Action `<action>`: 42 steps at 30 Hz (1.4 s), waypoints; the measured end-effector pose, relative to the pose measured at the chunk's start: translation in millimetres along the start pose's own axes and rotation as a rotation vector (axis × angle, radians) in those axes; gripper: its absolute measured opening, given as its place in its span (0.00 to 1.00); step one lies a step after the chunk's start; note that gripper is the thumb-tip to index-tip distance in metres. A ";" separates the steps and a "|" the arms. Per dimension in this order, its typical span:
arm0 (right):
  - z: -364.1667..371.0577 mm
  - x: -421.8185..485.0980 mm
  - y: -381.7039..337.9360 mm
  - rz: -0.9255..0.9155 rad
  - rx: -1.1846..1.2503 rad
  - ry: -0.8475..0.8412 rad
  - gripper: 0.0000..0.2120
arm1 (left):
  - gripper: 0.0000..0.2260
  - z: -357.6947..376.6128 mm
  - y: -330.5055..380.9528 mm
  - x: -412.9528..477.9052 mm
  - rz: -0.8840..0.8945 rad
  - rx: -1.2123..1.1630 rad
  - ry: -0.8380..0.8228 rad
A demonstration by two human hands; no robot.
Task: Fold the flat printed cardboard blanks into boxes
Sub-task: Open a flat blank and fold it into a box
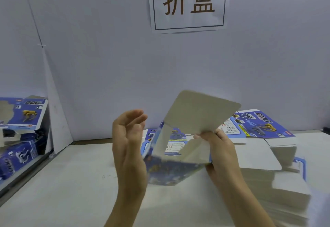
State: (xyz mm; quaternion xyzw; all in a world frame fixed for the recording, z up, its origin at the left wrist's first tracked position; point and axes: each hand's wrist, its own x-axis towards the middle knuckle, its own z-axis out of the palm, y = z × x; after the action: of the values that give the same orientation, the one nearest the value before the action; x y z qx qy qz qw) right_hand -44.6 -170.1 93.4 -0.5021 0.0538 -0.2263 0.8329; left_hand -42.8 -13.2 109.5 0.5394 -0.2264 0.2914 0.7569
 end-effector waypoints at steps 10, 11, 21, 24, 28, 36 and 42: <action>-13.3 0.1 -28.2 -0.052 -0.234 -0.137 0.06 | 0.56 5.6 -17.0 -7.6 0.310 0.876 -0.406; -14.5 -0.8 -30.4 -0.041 -0.276 -0.165 0.06 | 0.56 5.3 -17.2 -7.3 0.315 0.883 -0.371; -24.8 -0.1 -39.0 -0.692 -0.535 0.093 0.13 | 0.53 -4.8 -4.3 -1.7 0.389 1.010 -0.415; -33.1 3.5 -37.6 -0.927 -0.757 0.164 0.16 | 0.52 -5.2 -3.5 -4.4 0.415 1.012 -0.469; -32.4 0.2 -37.1 -1.191 -0.939 0.114 0.14 | 0.51 -1.5 -7.3 -9.0 0.391 0.973 -0.495; -24.5 -6.2 -49.9 -0.415 -0.241 -0.264 0.09 | 0.50 0.4 -13.0 -6.9 0.413 1.037 -0.508; -24.6 -11.2 -47.3 -0.122 -0.066 -0.323 0.08 | 0.51 -0.6 -15.1 -3.4 0.579 1.043 -0.527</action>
State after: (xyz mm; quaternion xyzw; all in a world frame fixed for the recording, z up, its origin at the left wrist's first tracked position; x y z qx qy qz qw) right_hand -77.7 -203.9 120.5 -0.5613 -0.1036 -0.1909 0.7986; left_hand -34.9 -17.0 96.7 0.8066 -0.3696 0.4129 0.2056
